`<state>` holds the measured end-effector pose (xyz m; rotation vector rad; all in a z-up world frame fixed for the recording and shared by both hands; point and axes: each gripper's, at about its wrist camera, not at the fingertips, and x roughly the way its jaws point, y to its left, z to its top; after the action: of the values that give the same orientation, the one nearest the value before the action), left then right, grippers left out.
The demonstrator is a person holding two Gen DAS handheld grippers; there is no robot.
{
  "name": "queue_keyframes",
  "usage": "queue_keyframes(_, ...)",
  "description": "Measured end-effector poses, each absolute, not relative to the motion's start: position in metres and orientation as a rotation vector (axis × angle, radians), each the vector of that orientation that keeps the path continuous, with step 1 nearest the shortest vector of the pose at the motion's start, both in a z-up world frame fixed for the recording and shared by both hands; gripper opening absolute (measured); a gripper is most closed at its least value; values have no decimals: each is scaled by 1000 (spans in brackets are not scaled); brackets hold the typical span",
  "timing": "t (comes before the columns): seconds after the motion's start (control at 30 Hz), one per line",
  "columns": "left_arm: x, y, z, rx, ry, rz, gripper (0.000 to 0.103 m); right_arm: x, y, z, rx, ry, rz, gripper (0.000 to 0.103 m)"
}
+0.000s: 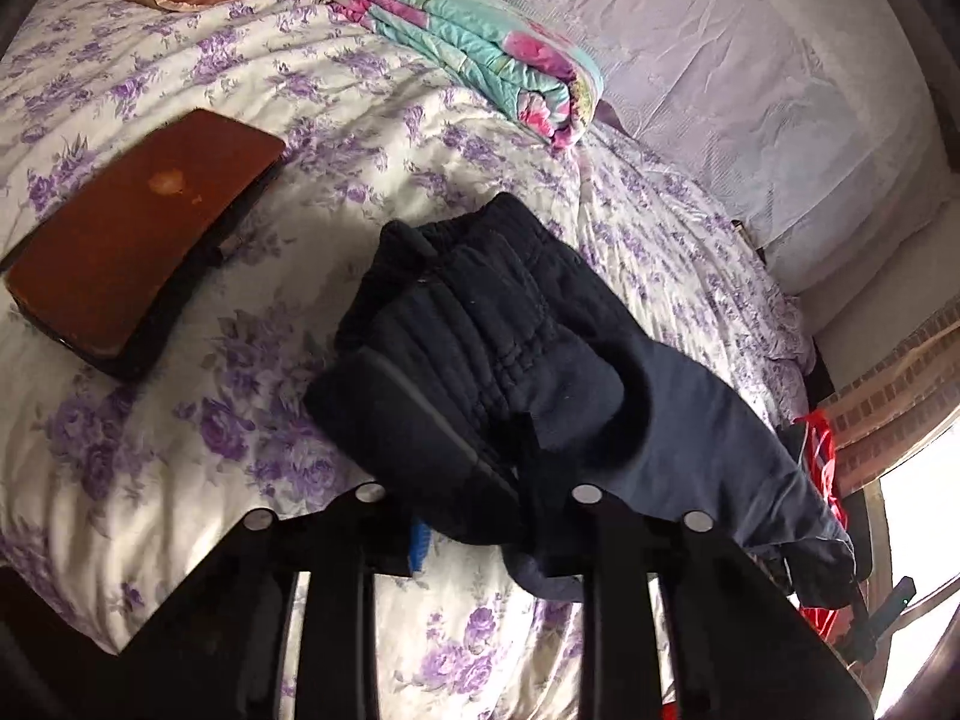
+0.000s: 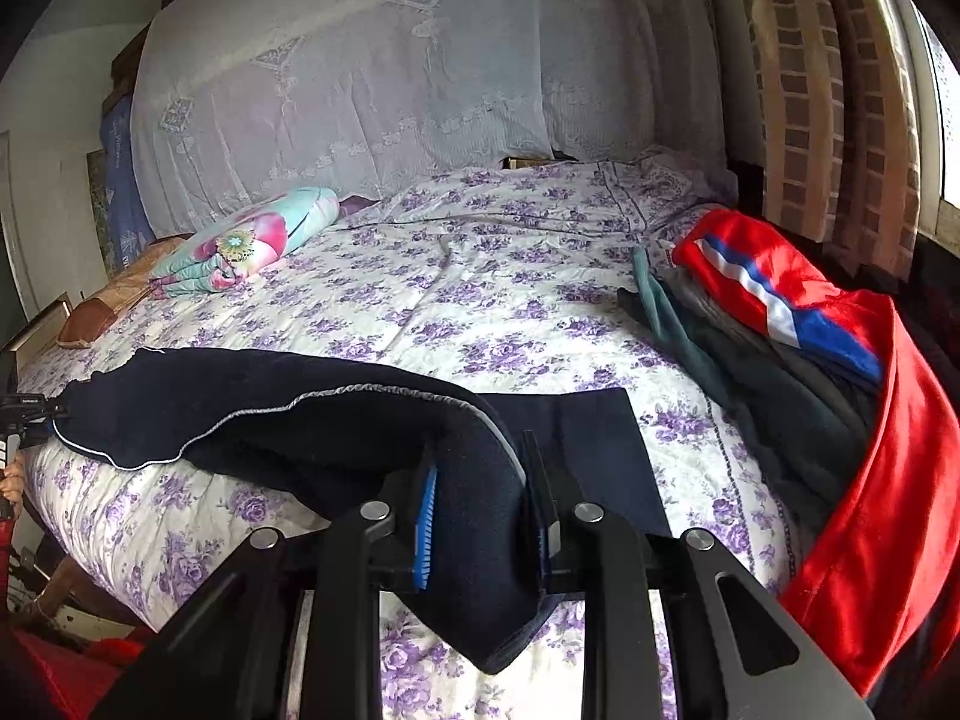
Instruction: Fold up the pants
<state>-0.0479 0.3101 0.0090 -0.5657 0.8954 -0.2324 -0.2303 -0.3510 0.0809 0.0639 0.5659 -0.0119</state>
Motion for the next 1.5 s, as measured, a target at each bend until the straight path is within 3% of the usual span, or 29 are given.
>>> queue_keyframes(0.13,-72,344,29,-575,848,-234,19,-261,-347,93,-52,587,13,26)
queue_keyframes(0.27,-72,353,-4,-534,1000,-185,21,-283,-340,64,-176,755,112,44)
queue_keyframes(0.37,-77,354,-12,-547,995,-183,25,-295,-346,57,-106,750,161,45)
queue_keyframes(0.43,-81,357,-1,-529,962,-144,34,-295,-360,66,-5,701,183,58)
queue_keyframes(0.5,-89,361,12,-474,928,-88,59,-291,-379,73,108,663,204,66)
queue_keyframes(0.57,-99,369,28,-420,883,-15,70,-287,-403,75,226,634,217,67)
queue_keyframes(0.7,-92,380,47,-355,861,87,70,-265,-448,66,414,620,98,67)
queue_keyframes(0.9,-8,343,67,-262,891,-35,71,-173,-498,15,701,720,6,67)
queue_keyframes(1.03,45,307,62,-230,956,-102,74,-108,-499,-5,651,831,-13,67)
queue_keyframes(1.1,61,295,56,-231,983,-128,77,-88,-489,-15,608,892,19,58)
queue_keyframes(1.2,78,279,45,-225,1016,-133,78,-77,-464,-13,450,924,1,11)
queue_keyframes(1.4,93,260,40,-192,1028,-155,80,-187,-413,92,221,575,244,7)
queue_keyframes(1.43,93,260,40,-185,1026,-160,80,-221,-396,104,132,546,316,5)
queue_keyframes(1.5,94,259,38,-173,1027,-166,83,-266,-374,103,38,662,427,5)
